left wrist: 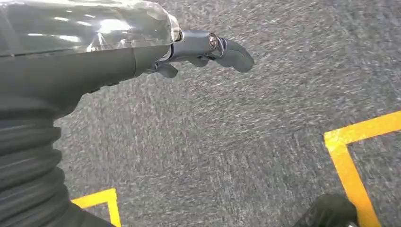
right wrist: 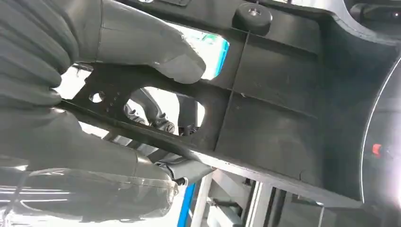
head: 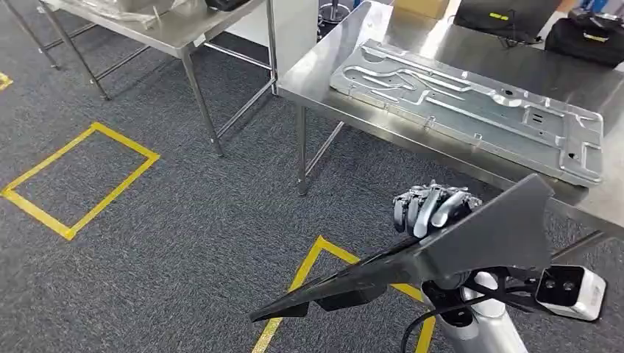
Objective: Take the parts from the cabinet and place them on the table.
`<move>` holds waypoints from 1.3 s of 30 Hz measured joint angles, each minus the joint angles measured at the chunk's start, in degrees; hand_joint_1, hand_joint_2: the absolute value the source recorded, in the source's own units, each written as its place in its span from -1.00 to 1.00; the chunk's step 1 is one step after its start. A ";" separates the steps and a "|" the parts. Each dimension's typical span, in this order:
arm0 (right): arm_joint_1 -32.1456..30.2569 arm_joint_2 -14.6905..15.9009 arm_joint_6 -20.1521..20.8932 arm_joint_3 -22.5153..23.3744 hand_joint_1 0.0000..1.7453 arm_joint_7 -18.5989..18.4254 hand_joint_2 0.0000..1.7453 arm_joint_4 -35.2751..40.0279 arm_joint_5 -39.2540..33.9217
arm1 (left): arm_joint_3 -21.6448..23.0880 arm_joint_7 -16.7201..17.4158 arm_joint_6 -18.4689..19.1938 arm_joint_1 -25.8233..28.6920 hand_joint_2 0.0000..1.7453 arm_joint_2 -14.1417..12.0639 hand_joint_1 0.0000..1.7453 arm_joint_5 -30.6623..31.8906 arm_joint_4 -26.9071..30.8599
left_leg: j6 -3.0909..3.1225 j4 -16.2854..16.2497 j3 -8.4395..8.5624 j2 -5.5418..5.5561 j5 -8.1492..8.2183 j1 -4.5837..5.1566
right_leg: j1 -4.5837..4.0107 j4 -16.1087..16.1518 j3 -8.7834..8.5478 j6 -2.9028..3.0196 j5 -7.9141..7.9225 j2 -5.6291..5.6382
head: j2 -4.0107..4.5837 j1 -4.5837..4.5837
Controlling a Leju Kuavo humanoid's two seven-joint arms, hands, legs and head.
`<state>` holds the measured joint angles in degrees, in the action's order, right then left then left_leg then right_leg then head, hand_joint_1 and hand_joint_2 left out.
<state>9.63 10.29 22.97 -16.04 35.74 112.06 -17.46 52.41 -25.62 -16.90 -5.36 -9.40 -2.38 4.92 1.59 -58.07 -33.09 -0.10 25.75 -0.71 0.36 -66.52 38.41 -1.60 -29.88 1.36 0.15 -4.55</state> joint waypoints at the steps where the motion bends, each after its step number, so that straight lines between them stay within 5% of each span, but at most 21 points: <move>1: -0.34 0.00 -0.05 -0.04 0.96 0.00 1.00 0.00 0.07 | 0.00 -0.13 0.09 0.15 1.00 0.02 -1.00 0.00 0.00 | 0.05 -0.01 0.05 -0.70 0.10 0.09 | 0.26 -4.19 2.25 -0.27 -1.53 -0.48 | 0.00 0.00; 3: -0.72 0.35 -0.50 -0.15 0.96 0.00 1.00 -0.07 -0.06 | 0.00 -0.26 0.48 0.28 1.00 0.15 -1.00 0.00 0.00 | 0.00 -0.05 0.15 -2.01 0.39 0.08 | 0.63 -7.89 4.69 -0.59 -1.66 -0.93 | 0.00 0.00; 4: -0.43 0.59 -0.94 -0.37 0.96 0.00 1.00 -0.13 -0.26 | 0.02 -0.31 0.66 0.25 1.00 0.20 -1.00 0.07 0.00 | -0.08 -0.07 0.27 -2.70 0.53 0.08 | 0.76 -6.33 4.15 -0.66 -0.15 -1.17 | 0.00 0.00; 6: 0.91 1.25 -2.53 -1.09 0.96 -0.15 1.00 -0.11 -1.64 | 0.07 -0.22 0.72 0.07 1.00 0.29 -1.00 0.07 0.00 | -0.44 -0.07 0.81 -4.05 0.91 0.08 | 0.76 2.33 -0.25 -0.49 4.51 -2.61 | 0.00 0.00; 7: 1.98 1.49 -3.31 -1.40 0.96 -0.26 1.00 -0.11 -2.39 | 0.11 -0.11 0.72 -0.01 1.00 0.29 -1.00 0.04 0.00 | -0.71 -0.06 1.19 -4.70 1.15 0.19 | 0.50 6.93 -2.77 -0.15 5.96 -5.25 | 0.00 0.00; 8: 3.03 1.77 -3.94 -1.77 0.96 -0.44 1.00 -0.11 -3.12 | 0.13 0.04 0.70 -0.06 1.00 0.26 -1.00 0.02 0.00 | -1.09 -0.11 1.38 -5.22 1.46 0.60 | -0.21 7.74 -3.10 0.34 5.10 -6.78 | 0.00 0.00; 12: 4.89 2.91 -6.21 -2.99 0.96 -0.59 1.00 -0.05 -4.48 | 0.42 0.72 0.68 -0.71 1.00 0.24 -1.00 0.02 0.02 | -2.53 0.48 2.64 -7.68 2.12 0.58 | -0.33 8.37 -3.22 1.61 5.28 -3.65 | 0.00 0.00; 15: 6.03 3.37 -6.30 -4.02 0.96 -0.59 1.00 0.26 -4.68 | 0.57 0.81 0.68 -0.79 1.00 0.15 -1.00 0.00 0.07 | -3.13 -6.75 -0.45 -1.44 6.20 0.01 | 0.28 8.97 -3.99 2.74 5.51 -1.91 | 0.00 0.00; 17: 5.12 3.59 -6.10 -4.66 0.96 -0.24 1.00 0.26 -3.87 | 0.63 0.76 0.79 -0.36 1.00 0.18 -1.00 0.02 0.07 | -3.29 -15.85 -5.32 -0.44 9.58 0.01 | 0.07 8.92 -4.11 2.99 5.35 -0.17 | 0.00 0.00; 18: 4.05 3.98 -5.97 -4.85 0.96 -0.13 1.00 0.26 -3.34 | 0.63 0.74 0.77 -0.14 1.00 0.24 -1.00 0.02 0.07 | -3.30 -18.00 -6.79 -0.41 9.56 0.00 | -0.04 8.88 -4.24 3.04 5.29 0.60 | 0.00 0.00; 19: 3.02 4.28 -5.95 -5.03 0.96 -0.09 1.00 0.26 -3.02 | 0.63 0.72 0.74 0.00 1.00 0.28 -1.00 0.02 0.07 | -3.21 -17.22 -6.97 -0.35 8.06 0.01 | -0.09 8.84 -4.42 2.99 5.15 1.46 | 0.00 0.00; 21: 2.19 4.87 -5.95 -5.16 0.96 -0.04 1.00 0.26 -2.95 | 0.63 0.72 0.72 0.06 1.00 0.29 -1.00 0.02 0.07 | -2.80 -8.59 -3.92 0.31 2.15 0.01 | -0.10 8.58 -4.72 2.80 4.86 3.27 | 0.00 0.00; 22: 2.04 5.05 -5.92 -5.20 0.96 -0.04 1.00 0.26 -2.91 | 0.63 0.70 0.70 0.07 1.00 0.29 -1.00 0.02 0.07 | -2.52 -3.19 -1.83 2.29 -0.63 0.00 | -0.05 8.40 -4.77 2.65 4.67 4.03 | 0.00 0.00; 23: 1.88 5.14 -5.92 -5.20 0.96 -0.04 1.00 0.26 -2.89 | 0.63 0.72 0.70 0.13 1.00 0.13 -1.00 0.02 0.02 | -2.28 -0.86 -1.10 5.97 -0.57 -0.23 | 0.02 8.10 -4.52 2.46 4.51 4.63 | 0.00 0.00; 27: 0.29 5.86 -4.30 -5.09 0.96 -0.02 1.00 0.55 -2.49 | 0.63 0.50 0.38 -0.24 1.00 0.26 -1.00 0.00 0.04 | -1.17 -0.08 -0.49 3.03 -0.65 0.20 | 0.26 8.45 -3.96 0.78 4.61 7.50 | 0.00 0.00; 30: -1.65 6.03 1.43 -2.79 0.96 0.00 1.00 1.07 -2.05 | 0.46 0.00 -0.02 0.18 1.00 0.61 -1.00 0.00 0.07 | -0.11 0.98 0.48 1.03 -0.76 -0.05 | 0.05 2.91 -1.75 0.31 1.15 0.62 | 0.00 0.00; 33: -3.55 5.99 4.50 0.06 0.96 0.00 1.00 0.99 -2.23 | 0.44 -0.42 0.07 0.69 1.00 0.72 -1.00 -0.02 0.07 | -0.13 0.92 0.66 -1.20 -0.26 0.03 | 0.55 -8.77 4.71 -0.39 -3.00 -0.85 | 0.00 0.00; 35: -4.09 5.99 5.03 1.20 0.96 0.00 1.00 0.90 -2.25 | 0.44 -0.48 0.13 0.71 1.00 0.88 -1.00 0.00 0.07 | -0.36 0.89 1.12 -2.76 0.19 0.00 | 0.93 -5.70 3.51 -0.72 0.17 -1.38 | 0.00 0.02; 37: -4.18 5.97 5.24 1.99 0.96 0.00 1.00 0.87 -2.25 | 0.44 -0.48 0.18 0.65 1.00 1.07 -1.00 0.00 0.07 | -0.78 0.74 1.85 -4.09 0.79 -0.07 | 1.03 4.31 -1.75 -0.77 5.04 -3.36 | 0.00 0.02; 38: -4.16 5.97 5.24 2.30 0.96 0.00 1.00 0.87 -2.21 | 0.42 -0.48 0.20 0.64 1.00 1.03 -1.00 0.00 0.07 | -1.21 0.62 2.18 -4.65 1.16 0.20 | 0.79 8.18 -3.53 -0.52 5.18 -6.59 | 0.00 0.02; 39: -4.19 5.84 5.31 2.47 0.96 0.00 1.00 0.85 -1.97 | 0.42 -0.77 0.62 0.61 1.00 1.03 -1.00 0.00 0.07 | -1.71 0.44 2.23 -5.18 1.65 0.52 | 0.46 8.22 -3.62 0.11 5.22 -5.76 | 0.00 0.00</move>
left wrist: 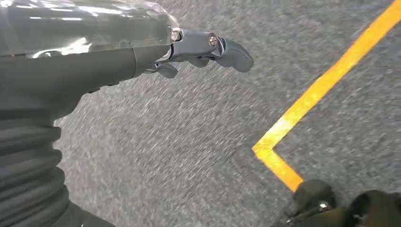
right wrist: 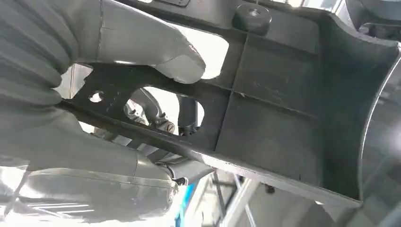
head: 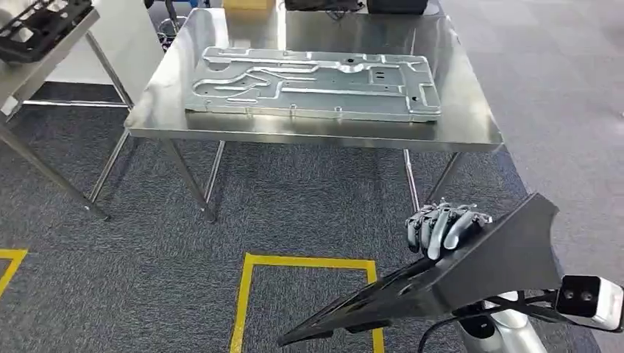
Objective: Take the parts from the cabinet and place them on the table.
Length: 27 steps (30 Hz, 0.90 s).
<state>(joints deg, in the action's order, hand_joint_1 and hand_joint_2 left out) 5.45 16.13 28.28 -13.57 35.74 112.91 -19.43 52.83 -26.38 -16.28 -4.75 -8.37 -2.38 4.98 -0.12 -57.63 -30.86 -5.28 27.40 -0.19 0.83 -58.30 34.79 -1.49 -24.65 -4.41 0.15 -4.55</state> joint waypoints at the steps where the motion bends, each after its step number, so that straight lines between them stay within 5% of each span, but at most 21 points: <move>1: -0.02 -0.33 0.02 0.13 0.96 0.00 1.00 -0.02 0.17 | -0.07 -0.26 0.41 -0.11 1.00 0.00 -1.00 0.00 0.00 | -0.32 0.12 0.26 -0.43 0.13 -0.02 | -0.09 -0.23 0.13 0.33 -0.14 0.83 | 0.00 0.00; 3: -0.01 -0.74 -0.09 0.31 0.96 0.00 1.00 -0.18 0.35 | -0.33 -0.55 0.57 -0.42 1.00 0.04 -1.00 0.02 0.00 | -1.03 0.40 0.99 -1.85 0.46 -0.08 | -0.40 -0.22 0.21 1.03 -0.34 2.21 | 0.00 0.00; 4: 0.17 -0.96 -0.35 0.31 0.96 0.00 1.00 -0.22 0.44 | -0.42 -0.57 0.65 -0.59 1.00 0.07 -1.00 0.02 0.04 | -1.47 0.25 1.08 -1.99 0.91 -0.31 | 0.21 0.21 -0.20 1.62 -0.07 3.03 | 0.00 0.00; 6: 1.44 -1.62 -2.26 0.00 0.96 0.00 1.00 -0.44 0.37 | -0.42 -0.43 0.79 -0.65 1.00 -0.02 -1.00 0.00 0.04 | -1.83 -4.38 -0.60 3.06 3.73 -0.60 | 0.25 0.26 -0.39 2.32 -0.17 3.87 | 0.00 0.00; 8: 3.40 -1.75 -4.94 -1.34 0.96 0.00 1.00 -0.85 -0.16 | -0.42 0.16 1.00 -0.53 1.00 -0.02 -1.00 0.02 0.04 | -1.96 -14.22 -5.70 4.60 7.96 -0.61 | 0.06 0.20 -0.39 2.60 -0.19 5.56 | 0.00 0.00; 9: 3.74 -1.79 -5.55 -1.68 0.96 0.00 1.00 -1.03 -0.33 | -0.42 0.50 1.03 -0.48 1.00 -0.02 -1.00 0.02 0.02 | -1.95 -17.77 -7.84 4.78 8.67 -0.60 | -0.12 0.15 -0.42 2.70 -0.25 6.38 | 0.00 0.00; 10: 3.85 -1.79 -5.77 -1.95 0.96 0.00 1.00 -1.16 -0.33 | -0.39 0.57 1.03 -0.48 1.00 -0.02 -1.00 0.02 0.04 | -1.83 -18.48 -8.69 4.79 7.95 -0.59 | -0.25 0.10 -0.52 2.76 -0.31 7.01 | 0.00 0.00; 12: 4.18 -1.81 -6.36 -2.62 0.96 0.00 1.00 -1.34 -0.22 | -0.39 0.62 1.03 -0.56 1.00 -0.02 -1.00 0.02 0.04 | -1.11 -11.56 -6.62 5.20 2.40 -0.46 | -0.55 0.01 -0.88 2.72 -0.47 8.69 | 0.00 0.00; 13: 4.37 -1.88 -6.42 -2.78 0.96 0.00 1.00 -1.33 -0.05 | -0.39 0.64 1.03 -0.55 1.00 -0.02 -1.00 0.02 0.02 | -0.59 -6.45 -4.65 6.24 -0.59 -0.37 | -0.65 -0.01 -1.06 2.70 -0.57 9.37 | 0.00 0.00; 14: 4.44 -1.97 -6.40 -3.04 0.96 0.00 1.00 -1.36 0.30 | -0.39 0.68 1.05 -0.43 1.00 -0.26 -1.00 0.02 0.00 | 0.02 -2.07 -3.13 9.09 -2.57 -0.38 | -0.41 -0.01 -1.03 2.66 -0.64 9.87 | 0.00 0.00; 15: 4.63 -2.08 -6.40 -3.35 0.96 0.00 1.00 -1.44 0.61 | -0.39 0.81 1.25 -0.35 1.00 -0.37 -1.00 0.04 -0.02 | 0.38 -0.92 -2.75 11.06 -2.02 -0.54 | -0.74 -0.29 -0.70 2.30 -0.73 10.52 | 0.00 0.00; 16: 4.56 -2.10 -6.40 -3.59 0.96 0.00 1.00 -1.49 1.18 | -0.39 0.83 1.35 -0.38 1.00 -0.33 -1.00 0.11 -0.02 | 0.11 -0.70 -2.71 10.21 -2.19 -0.28 | -0.17 -0.27 -0.43 1.83 -0.57 11.40 | 0.00 0.00; 18: 4.50 -2.32 -6.36 -3.67 0.96 0.00 1.00 -1.46 2.47 | -0.39 1.25 2.03 -0.57 1.00 -0.35 -1.00 0.00 -0.02 | 0.53 -0.47 -2.48 9.38 -2.10 0.22 | 0.39 0.08 -0.34 1.10 -0.43 12.24 | 0.00 0.00; 19: 4.59 -2.34 -6.32 -3.67 0.96 0.00 1.00 -1.42 2.86 | -0.39 1.31 2.25 -0.71 1.00 -0.29 -1.00 -0.02 0.02 | 0.86 0.53 -1.97 8.85 -2.49 -0.33 | -0.17 0.22 -0.52 0.53 -0.49 12.55 | 0.00 0.00; 21: 4.99 -2.34 -6.23 -3.67 0.96 0.00 1.00 -1.46 2.95 | -0.39 1.38 2.49 -0.68 1.00 -0.24 -1.00 0.00 0.04 | 1.27 1.44 -1.18 7.93 -2.84 -0.48 | -0.28 -3.04 0.71 0.38 -2.83 7.17 | 0.00 0.00; 24: 5.47 -2.34 -6.19 -3.67 0.96 0.00 1.00 -1.66 2.67 | -0.39 1.49 2.88 -0.41 1.00 -0.24 -1.00 0.00 0.04 | 1.39 1.32 -1.19 6.63 -2.61 -0.43 | 0.18 -15.70 7.28 -0.24 -8.34 4.86 | 0.00 0.00; 25: 5.48 -2.34 -6.19 -3.67 0.96 0.00 1.00 -1.77 2.67 | -0.39 1.51 2.97 -0.33 1.00 -0.24 -1.00 0.00 0.04 | 1.26 1.23 -1.19 6.37 -2.50 -0.49 | 0.38 -17.25 8.19 -0.45 -8.11 4.71 | 0.00 0.00; 27: 5.57 -2.34 -6.29 -3.67 0.96 0.00 1.00 -1.84 2.47 | -0.37 1.51 3.01 -0.37 1.00 -0.22 -1.00 0.09 0.04 | 0.91 0.88 -1.05 5.88 -2.09 -0.64 | 0.78 -12.14 5.62 -0.84 -4.19 4.44 | 0.00 0.00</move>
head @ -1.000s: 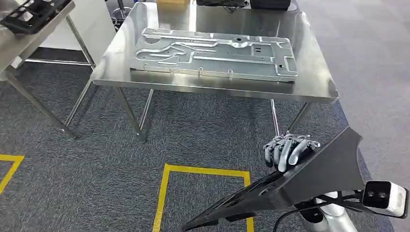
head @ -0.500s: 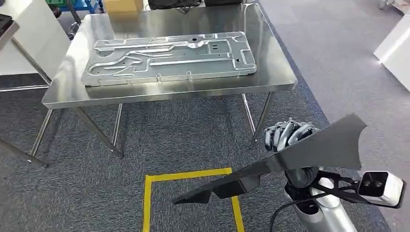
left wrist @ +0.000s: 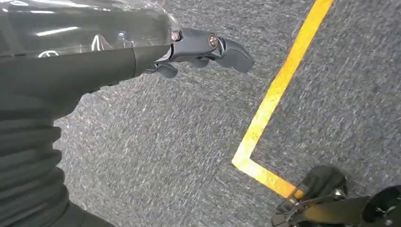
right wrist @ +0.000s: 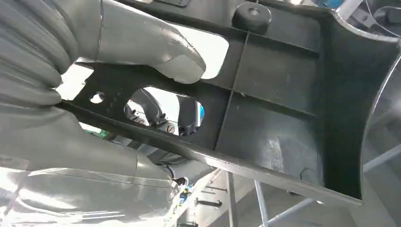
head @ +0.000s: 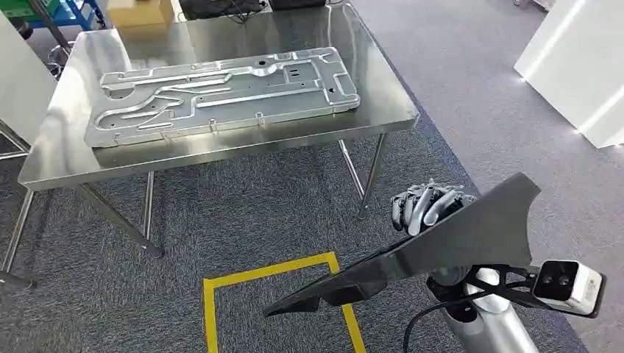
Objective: Take the parts from the cabinet and place them on the table.
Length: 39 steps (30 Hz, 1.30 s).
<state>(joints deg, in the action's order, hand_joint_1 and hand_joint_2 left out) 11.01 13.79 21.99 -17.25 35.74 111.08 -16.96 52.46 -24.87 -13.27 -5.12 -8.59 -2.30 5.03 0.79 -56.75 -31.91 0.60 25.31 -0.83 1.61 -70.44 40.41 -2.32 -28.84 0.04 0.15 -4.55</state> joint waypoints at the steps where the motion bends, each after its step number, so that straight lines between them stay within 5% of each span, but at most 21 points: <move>1: 0.19 0.00 -0.18 0.00 0.96 0.00 1.00 -0.02 -0.22 | -0.02 0.02 0.00 -0.08 1.00 0.00 -1.00 0.00 0.00 | -0.21 -0.29 0.13 -0.16 0.30 -0.11 | 0.17 5.45 -2.83 -0.11 2.61 -0.19 | 0.00 0.00; 2: 0.54 0.00 -0.40 -0.04 0.96 0.00 1.00 -0.07 -0.46 | -0.02 0.02 0.00 -0.16 1.00 0.00 -1.00 0.00 0.00 | -0.57 -0.64 0.20 -0.27 0.65 -0.11 | 0.29 10.57 -5.60 -0.17 4.36 -0.58 | 0.00 0.00; 3: 1.00 0.00 -0.59 -0.11 0.96 0.00 1.00 -0.13 -0.68 | -0.02 0.04 0.00 -0.17 1.00 -0.13 -1.00 0.00 0.00 | -1.08 -0.98 0.02 -0.37 1.04 0.29 | -0.17 11.68 -6.12 0.20 3.20 -0.72 | 0.00 0.00; 8: 2.14 0.00 -2.17 -1.07 0.96 0.00 1.00 -0.31 -0.90 | -0.02 -0.02 0.37 -0.28 1.00 -0.24 -1.00 -0.04 0.00 | -2.74 -1.24 0.52 -0.54 1.85 -0.20 | -0.16 12.19 -6.58 2.44 3.31 -0.07 | 0.00 0.00; 9: 2.45 0.00 -2.53 -1.48 0.96 0.00 1.00 -0.28 -0.90 | -0.02 -0.13 0.44 -0.33 1.00 -0.24 -1.00 -0.02 0.00 | -2.82 -3.49 -0.32 -0.52 3.13 -0.18 | -0.20 12.22 -6.84 2.80 3.08 -0.08 | 0.00 0.00; 12: 2.35 0.00 -3.54 -2.62 0.96 0.00 1.00 -0.31 -0.53 | -0.02 -0.13 0.61 -0.24 1.00 -0.31 -1.00 -0.07 0.00 | -3.09 -17.31 -7.61 -0.52 8.81 -0.23 | -0.71 12.15 -7.24 3.51 2.57 -0.06 | 0.00 0.00; 14: 2.09 0.00 -3.76 -3.08 0.96 0.00 1.00 -0.35 -0.35 | -0.02 -0.15 0.61 -0.12 1.00 -0.31 -1.00 -0.07 0.00 | -2.85 -19.08 -9.49 -0.52 7.44 -0.22 | -1.03 12.13 -7.68 3.63 2.21 0.15 | 0.00 0.00; 16: 2.02 -0.09 -3.67 -3.39 0.96 0.00 1.00 -0.35 0.37 | -0.02 -0.31 0.61 -0.14 1.00 -0.31 -1.00 -0.07 0.00 | -1.90 -10.88 -6.37 -0.46 1.79 0.16 | -1.43 12.14 -8.59 3.62 1.61 0.40 | 0.00 0.00; 17: 2.01 -0.39 -3.37 -3.41 0.96 0.00 1.00 -0.35 0.78 | -0.02 -0.41 0.61 -0.13 1.00 -0.44 -1.00 -0.07 0.00 | -0.94 -5.42 -4.04 -0.37 -1.05 0.48 | -1.52 12.17 -9.08 3.60 1.28 0.42 | 0.00 0.00; 18: 1.97 -0.72 -3.19 -3.48 0.96 0.00 1.00 -0.35 1.01 | -0.02 -0.50 0.61 -0.13 1.00 -0.79 -1.00 -0.07 0.00 | 0.02 -2.69 -2.75 -0.31 -0.94 0.93 | -1.49 12.20 -9.31 3.47 1.02 0.39 | 0.00 0.02; 22: 1.31 -1.33 -3.69 -3.78 0.96 0.00 1.00 -0.18 1.96 | -0.02 -0.90 0.90 -0.21 1.00 -0.90 -1.00 -0.09 0.00 | 0.59 -0.35 -1.75 -0.49 -0.58 1.32 | -1.29 11.71 -9.46 1.85 1.94 0.57 | 0.00 0.00; 24: 1.14 -1.38 -4.48 -3.78 0.96 0.00 1.00 0.04 3.68 | -0.02 -0.94 0.98 -0.17 1.00 -0.87 -1.00 -0.09 0.00 | 0.83 0.61 -0.04 -0.46 -0.75 0.84 | -1.07 9.79 -8.92 1.63 0.63 0.43 | 0.00 0.02; 27: 0.98 -1.51 -5.62 -3.78 0.96 0.00 1.00 0.09 5.92 | 0.00 -0.94 1.07 -0.23 1.00 -0.87 -1.00 -0.09 0.00 | 1.06 0.60 0.42 -0.05 -0.29 0.78 | -0.63 -1.94 -1.61 0.51 -4.73 0.32 | 0.00 0.00; 28: 1.05 -1.51 -5.88 -3.78 0.96 0.00 1.00 0.04 5.92 | -0.02 -0.87 1.14 -0.22 1.00 -0.87 -1.00 -0.09 0.00 | 0.97 0.53 0.59 0.19 -0.05 0.71 | -0.43 -4.38 0.43 0.14 -5.42 0.29 | 0.00 0.00; 30: 1.65 -1.51 -6.32 -3.76 0.96 -0.06 1.00 -0.15 5.20 | 0.04 -0.66 1.16 -0.23 1.00 -0.85 -1.00 -0.02 0.00 | 0.67 0.39 1.21 0.75 0.51 0.46 | -0.09 -2.13 0.69 0.05 -2.75 0.25 | 0.00 0.00; 32: 2.58 -1.49 -6.34 -3.67 0.96 -0.15 1.00 -0.22 4.48 | 0.07 -0.41 1.16 -0.40 1.00 -0.85 -1.00 -0.02 0.00 | 0.13 0.02 2.18 1.60 1.42 0.08 | 0.31 7.61 -3.07 -0.50 4.03 0.55 | 0.00 0.02; 33: 2.95 -1.44 -6.45 -3.56 0.96 -0.17 1.00 -0.26 4.22 | 0.09 -0.35 1.16 -0.46 1.00 -0.89 -1.00 -0.04 0.00 | -0.30 -0.10 1.99 1.94 1.93 0.06 | 0.72 11.92 -4.47 -0.75 6.28 1.90 | 0.00 0.02; 34: 3.24 -1.38 -6.54 -3.52 0.96 -0.20 1.00 -0.35 4.13 | 0.09 -0.28 1.18 -0.55 1.00 -0.94 -1.00 -0.09 0.00 | -0.71 -0.58 2.32 2.36 2.20 0.13 | 0.26 11.96 -4.50 -0.05 3.01 2.20 | 0.00 0.00; 37: 3.61 -1.38 -6.58 -3.52 0.96 -0.22 1.00 -0.39 4.04 | 0.13 -0.22 1.18 -0.53 1.00 -0.94 -1.00 -0.04 0.00 | -2.04 -1.18 2.48 2.92 2.30 0.23 | 0.14 11.76 -4.82 1.82 3.86 1.28 | 0.00 0.00; 39: 3.94 -1.27 -7.00 -3.48 0.96 -0.26 1.00 -0.37 3.84 | 0.18 -0.24 1.22 -0.62 1.00 -1.11 -1.00 0.00 0.02 | -2.30 -2.93 2.03 1.47 3.28 -0.02 | 0.14 12.02 -6.32 2.82 3.58 0.41 | 0.00 0.02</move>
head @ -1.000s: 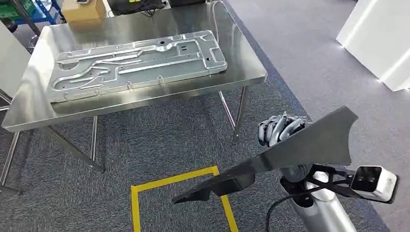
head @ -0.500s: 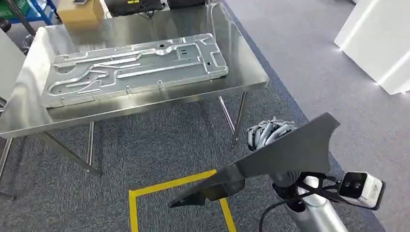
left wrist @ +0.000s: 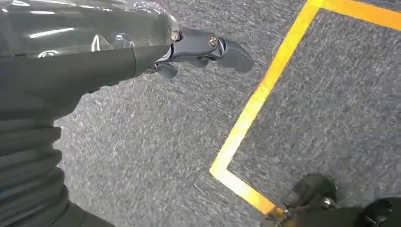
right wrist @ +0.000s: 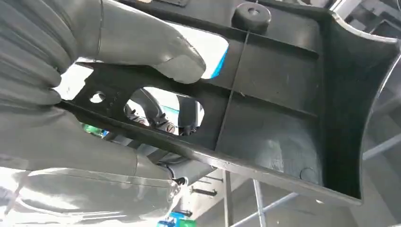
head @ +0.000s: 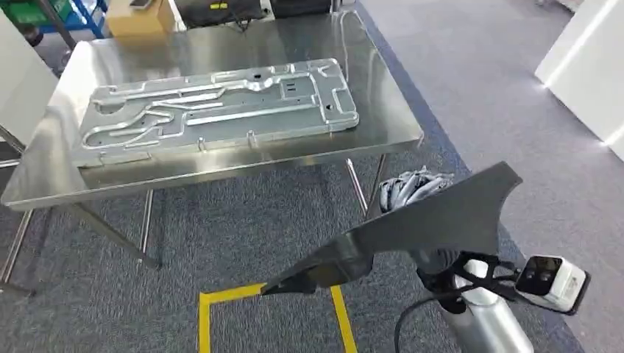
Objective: Take the parts from the cabinet and place them on the table.
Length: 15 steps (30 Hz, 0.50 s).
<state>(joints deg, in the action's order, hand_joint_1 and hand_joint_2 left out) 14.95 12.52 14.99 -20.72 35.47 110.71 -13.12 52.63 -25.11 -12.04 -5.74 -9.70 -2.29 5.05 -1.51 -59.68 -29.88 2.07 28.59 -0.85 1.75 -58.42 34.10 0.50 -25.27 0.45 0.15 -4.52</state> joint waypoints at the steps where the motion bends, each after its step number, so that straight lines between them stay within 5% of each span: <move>1: 0.21 0.00 -0.22 -0.04 0.96 -0.02 1.00 0.00 -0.31 | 0.06 0.02 0.02 -0.31 1.00 0.02 -1.00 0.00 0.00 | -0.19 -3.46 -2.00 -0.90 0.86 0.03 | -0.15 -0.01 -0.34 0.36 -0.31 -0.38 | 0.00 -0.04; 4: 0.23 0.00 -0.50 -0.07 0.96 -0.04 1.00 -0.07 -2.11 | 0.22 0.17 0.00 -0.37 1.00 -0.02 -1.00 -0.05 0.00 | -0.67 -15.31 -9.85 -1.41 5.58 0.01 | -0.66 -0.04 -1.21 0.65 -1.41 -0.89 | 0.00 -0.04; 5: 0.23 0.00 -0.52 -0.07 0.96 -0.04 1.00 -0.09 -2.54 | 0.31 0.22 0.02 -0.18 1.00 -0.02 -1.00 -0.04 0.00 | -0.65 -16.12 -11.16 -1.47 5.66 0.01 | -0.79 -0.04 -1.71 0.71 -1.84 -0.97 | 0.00 -0.04; 7: 0.22 0.02 -0.52 -0.04 0.96 -0.04 1.00 -0.07 -2.80 | 0.37 0.22 0.02 -0.06 1.00 -0.07 -1.00 -0.04 0.00 | 0.27 -10.46 -9.99 -1.54 1.63 0.10 | -1.01 -0.03 -3.01 0.73 -2.78 -1.09 | 0.00 -0.02; 9: 0.23 0.02 -0.50 -0.04 0.96 -0.04 1.00 -0.07 -2.86 | 0.39 0.22 0.00 -0.05 1.00 -0.15 -1.00 -0.04 0.00 | 1.35 -1.03 -6.86 -1.77 -5.20 0.55 | -1.11 0.12 -4.20 0.62 -3.77 -1.18 | 0.00 -0.02; 13: -0.31 0.02 -0.52 0.02 0.96 -0.02 1.00 -0.15 -2.95 | 0.44 0.22 0.00 -0.08 1.00 -0.44 -1.00 -0.09 0.00 | 2.62 1.41 -6.21 -1.83 -4.79 1.24 | -1.23 -0.18 -5.13 -0.94 -3.81 -1.04 | 0.00 -0.02; 15: -0.49 0.04 -0.44 0.20 0.96 0.07 1.00 -0.07 -2.69 | 0.46 0.00 -0.11 0.05 1.00 -0.44 -1.00 -0.07 0.00 | 3.19 2.46 -3.67 -1.43 -4.65 0.84 | -1.03 -2.03 -5.37 -1.28 -4.27 -1.01 | 0.00 0.02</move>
<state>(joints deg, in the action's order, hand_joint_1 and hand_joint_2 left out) 14.46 12.57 14.56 -20.52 35.54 110.64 -15.80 53.09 -25.11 -12.15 -5.69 -10.14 -2.36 5.05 1.68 -57.22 -33.55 0.64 23.94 -0.01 0.72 -60.44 28.73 -0.79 -29.53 -0.56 0.15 -4.50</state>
